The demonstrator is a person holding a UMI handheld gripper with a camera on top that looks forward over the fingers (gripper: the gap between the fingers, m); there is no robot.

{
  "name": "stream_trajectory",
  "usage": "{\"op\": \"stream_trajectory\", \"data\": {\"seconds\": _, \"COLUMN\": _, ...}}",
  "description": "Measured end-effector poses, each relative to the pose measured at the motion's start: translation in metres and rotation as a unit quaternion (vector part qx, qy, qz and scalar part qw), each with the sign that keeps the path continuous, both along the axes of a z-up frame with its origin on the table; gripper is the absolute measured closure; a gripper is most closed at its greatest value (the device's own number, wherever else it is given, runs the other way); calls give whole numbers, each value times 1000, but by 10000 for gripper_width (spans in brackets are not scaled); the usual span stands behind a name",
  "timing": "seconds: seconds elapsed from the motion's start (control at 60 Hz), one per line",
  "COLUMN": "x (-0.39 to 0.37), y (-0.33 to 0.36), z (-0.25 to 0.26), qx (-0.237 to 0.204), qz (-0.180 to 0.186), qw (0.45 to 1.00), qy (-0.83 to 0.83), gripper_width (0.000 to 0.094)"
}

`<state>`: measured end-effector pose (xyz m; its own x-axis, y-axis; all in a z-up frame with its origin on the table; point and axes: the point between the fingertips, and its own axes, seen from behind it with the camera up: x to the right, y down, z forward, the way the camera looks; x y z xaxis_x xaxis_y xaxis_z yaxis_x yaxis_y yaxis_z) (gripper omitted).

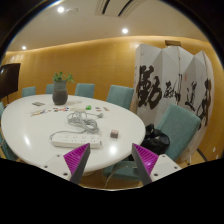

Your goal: Unplug charger

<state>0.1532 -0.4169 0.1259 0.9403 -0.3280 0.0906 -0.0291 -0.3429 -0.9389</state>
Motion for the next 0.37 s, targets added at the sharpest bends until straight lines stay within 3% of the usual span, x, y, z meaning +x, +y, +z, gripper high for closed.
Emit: {"op": "stream_trajectory", "data": {"seconds": 0.367, "x": -11, "y": -7, "z": 3, "qx": 6, "qz": 9, "qw": 1000, "qy": -7, "gripper_width": 67}}
